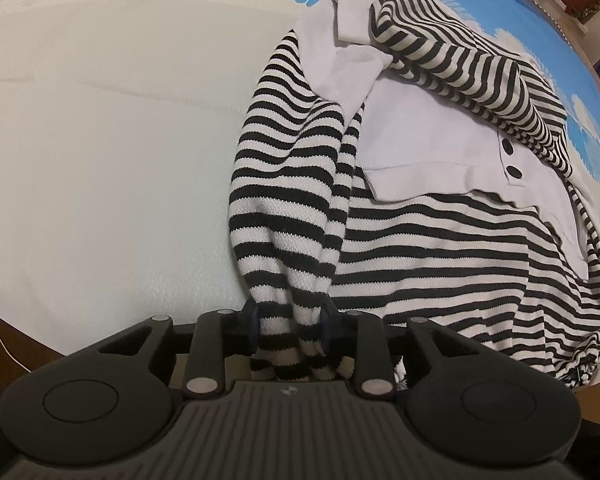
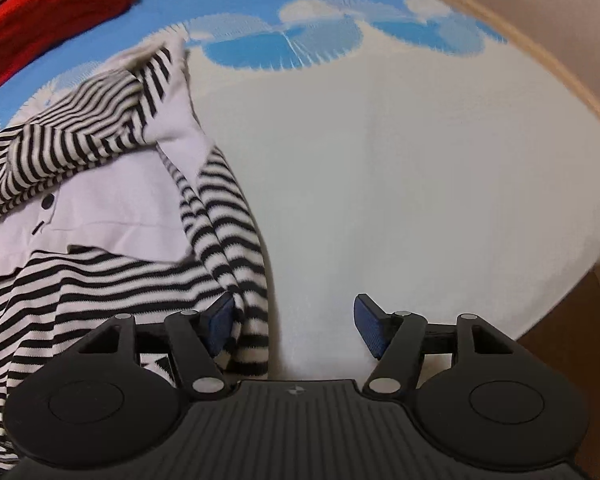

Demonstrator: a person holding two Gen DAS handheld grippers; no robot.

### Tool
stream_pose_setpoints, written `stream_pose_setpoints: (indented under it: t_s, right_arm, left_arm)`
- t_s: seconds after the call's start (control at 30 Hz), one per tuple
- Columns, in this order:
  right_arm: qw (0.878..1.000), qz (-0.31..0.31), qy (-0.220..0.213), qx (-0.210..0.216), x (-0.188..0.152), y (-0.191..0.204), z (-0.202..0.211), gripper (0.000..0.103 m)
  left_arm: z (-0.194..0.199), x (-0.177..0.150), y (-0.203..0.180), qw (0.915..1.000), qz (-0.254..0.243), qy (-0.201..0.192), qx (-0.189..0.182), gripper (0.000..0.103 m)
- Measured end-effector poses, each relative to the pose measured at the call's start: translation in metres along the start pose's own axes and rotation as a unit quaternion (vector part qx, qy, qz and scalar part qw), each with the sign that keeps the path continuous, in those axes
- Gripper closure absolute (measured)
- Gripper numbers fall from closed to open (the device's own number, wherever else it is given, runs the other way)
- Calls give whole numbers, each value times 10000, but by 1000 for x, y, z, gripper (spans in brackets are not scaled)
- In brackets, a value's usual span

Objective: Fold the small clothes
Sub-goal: 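Grasp the striped sleeve cuff with the left gripper while the right gripper grasps the other cuff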

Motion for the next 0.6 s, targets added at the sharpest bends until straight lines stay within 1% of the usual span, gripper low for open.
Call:
stream_pose_setpoints:
  t_s: [0.1, 0.17, 0.23, 0.27, 0.33, 0.43, 0.5, 0.6]
  right_arm:
    - [9995, 90, -296, -41, 7, 0, 7, 37]
    - [9989, 21, -447, -110, 11, -4, 11, 36]
    - [9988, -148, -448, -92, 12, -9, 10, 35]
    - [9991, -242, -338, -49, 10, -10, 6, 35]
    - [9989, -472, 39, 69, 1, -13, -3, 35]
    - [9939, -888, 567, 327, -10, -18, -17, 35]
    - [9907, -1052, 725, 467, -14, -16, -20, 35]
    - [9881, -1222, 794, 488, -17, -16, -22, 35]
  left_arm:
    - [0, 0, 1, 10000, 33, -1, 9, 70]
    - [0, 0, 1, 10000, 35, 0, 5, 70]
    - [1, -1, 2, 10000, 34, 3, 7, 68]
    - [0, 0, 2, 10000, 36, 10, 3, 68]
    - [-1, 0, 3, 10000, 36, 29, -2, 67]
    - [-2, 0, 3, 10000, 39, 61, 15, 66]
    - [-2, -1, 2, 10000, 45, 70, 3, 66]
    - [-1, -1, 2, 10000, 74, 64, -18, 66]
Point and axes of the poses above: each gripper's, at about its wrist camera, not at the fingertips, and z roughly against the way its jaws point, y to its left, x to its top, the point moved 5 cm from there along -z, roughly the way its jaws point, and after that the axes turned 7 degrees about -y, right-handed, at the moved point
